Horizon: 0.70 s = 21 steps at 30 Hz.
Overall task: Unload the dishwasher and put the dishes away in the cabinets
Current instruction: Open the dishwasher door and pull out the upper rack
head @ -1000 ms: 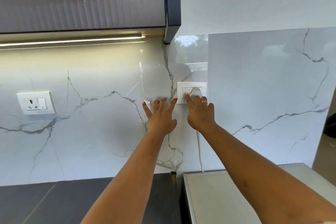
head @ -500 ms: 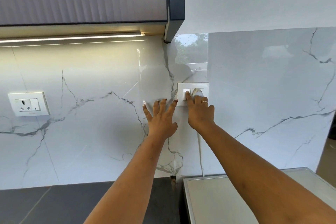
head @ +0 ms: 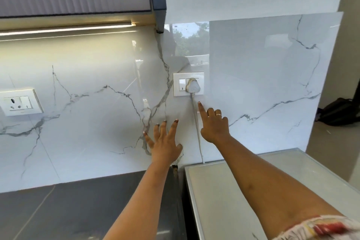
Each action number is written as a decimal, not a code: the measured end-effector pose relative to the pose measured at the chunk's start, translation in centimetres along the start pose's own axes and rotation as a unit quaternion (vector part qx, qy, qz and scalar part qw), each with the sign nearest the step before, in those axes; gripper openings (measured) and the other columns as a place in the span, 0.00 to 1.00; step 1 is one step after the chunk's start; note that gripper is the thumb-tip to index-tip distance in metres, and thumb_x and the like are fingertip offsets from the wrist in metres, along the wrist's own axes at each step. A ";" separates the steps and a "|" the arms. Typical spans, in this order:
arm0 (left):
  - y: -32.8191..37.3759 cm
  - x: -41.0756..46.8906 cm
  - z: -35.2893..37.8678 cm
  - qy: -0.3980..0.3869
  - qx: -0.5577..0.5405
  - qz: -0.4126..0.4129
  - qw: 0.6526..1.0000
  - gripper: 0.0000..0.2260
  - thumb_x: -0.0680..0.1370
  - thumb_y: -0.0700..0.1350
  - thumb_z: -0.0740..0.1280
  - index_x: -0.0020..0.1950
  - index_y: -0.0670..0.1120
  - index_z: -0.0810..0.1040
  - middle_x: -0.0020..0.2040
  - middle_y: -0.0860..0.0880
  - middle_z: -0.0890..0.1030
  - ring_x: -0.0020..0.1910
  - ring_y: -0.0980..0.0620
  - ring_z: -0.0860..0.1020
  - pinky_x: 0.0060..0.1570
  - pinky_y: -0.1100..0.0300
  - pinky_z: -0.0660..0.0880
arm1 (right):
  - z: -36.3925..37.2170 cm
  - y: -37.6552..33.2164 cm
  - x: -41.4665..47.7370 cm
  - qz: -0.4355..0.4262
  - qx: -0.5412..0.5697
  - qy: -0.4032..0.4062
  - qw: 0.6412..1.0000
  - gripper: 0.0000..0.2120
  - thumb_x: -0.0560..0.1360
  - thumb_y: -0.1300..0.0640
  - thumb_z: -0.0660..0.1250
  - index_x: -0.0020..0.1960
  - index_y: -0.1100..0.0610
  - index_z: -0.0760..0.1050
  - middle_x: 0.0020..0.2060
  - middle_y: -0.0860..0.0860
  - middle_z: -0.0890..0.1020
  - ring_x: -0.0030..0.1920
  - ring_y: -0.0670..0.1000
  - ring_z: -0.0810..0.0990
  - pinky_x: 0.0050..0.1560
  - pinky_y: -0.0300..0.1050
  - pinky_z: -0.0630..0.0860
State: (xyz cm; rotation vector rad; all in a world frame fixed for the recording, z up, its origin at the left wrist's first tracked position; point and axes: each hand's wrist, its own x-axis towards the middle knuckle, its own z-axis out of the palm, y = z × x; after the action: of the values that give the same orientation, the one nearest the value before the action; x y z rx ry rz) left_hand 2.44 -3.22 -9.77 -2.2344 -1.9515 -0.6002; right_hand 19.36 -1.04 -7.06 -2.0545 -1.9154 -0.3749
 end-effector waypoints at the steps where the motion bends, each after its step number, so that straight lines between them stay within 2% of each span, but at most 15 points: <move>1: 0.5 -1.5 0.5 -0.018 -0.011 -0.007 1.000 0.37 0.76 0.55 0.61 0.75 0.62 0.38 0.78 0.49 0.43 0.76 0.44 0.39 0.67 0.35 0.32 | 0.2 0.4 -1.1 0.002 0.000 -0.008 1.000 0.41 0.76 0.57 0.59 0.76 0.48 0.34 0.68 0.55 0.63 0.69 0.59 0.62 0.58 0.53 0.68; 5: 2.9 -8.2 2.8 -0.080 -0.038 -0.018 0.996 0.36 0.76 0.55 0.60 0.75 0.62 0.38 0.78 0.50 0.41 0.76 0.44 0.38 0.67 0.35 0.33 | 1.1 1.6 -6.1 0.003 0.018 -0.036 0.999 0.41 0.75 0.56 0.59 0.77 0.48 0.34 0.68 0.55 0.63 0.68 0.59 0.62 0.57 0.53 0.68; 11: 6.6 -17.7 5.0 -0.129 -0.031 -0.051 0.990 0.36 0.77 0.57 0.60 0.75 0.60 0.37 0.78 0.49 0.42 0.76 0.45 0.38 0.68 0.35 0.33 | 2.5 5.1 -14.9 -0.016 0.031 -0.059 0.998 0.40 0.76 0.55 0.59 0.77 0.47 0.36 0.67 0.53 0.64 0.65 0.58 0.65 0.55 0.52 0.70; 14: 9.0 -22.2 5.6 -0.138 -0.045 -0.063 0.987 0.36 0.77 0.57 0.60 0.75 0.61 0.37 0.78 0.50 0.42 0.76 0.45 0.38 0.68 0.35 0.34 | 2.8 7.9 -19.4 -0.015 0.043 -0.081 0.996 0.39 0.76 0.55 0.59 0.77 0.46 0.37 0.68 0.54 0.64 0.66 0.58 0.64 0.58 0.53 0.69; 21: 17.0 -34.0 8.6 -0.166 -0.020 0.008 0.986 0.33 0.78 0.59 0.56 0.74 0.63 0.37 0.78 0.52 0.43 0.77 0.47 0.40 0.68 0.37 0.33 | 4.8 16.1 -31.8 0.039 0.071 -0.150 0.985 0.36 0.76 0.54 0.58 0.77 0.47 0.40 0.70 0.53 0.62 0.68 0.57 0.63 0.63 0.55 0.67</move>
State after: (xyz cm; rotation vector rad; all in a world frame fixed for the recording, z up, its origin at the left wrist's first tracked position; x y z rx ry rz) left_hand 17.63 -34.58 -27.23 -2.5069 -2.0777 -0.2800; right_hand 33.02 -29.30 -24.64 -2.1813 -1.9509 0.0940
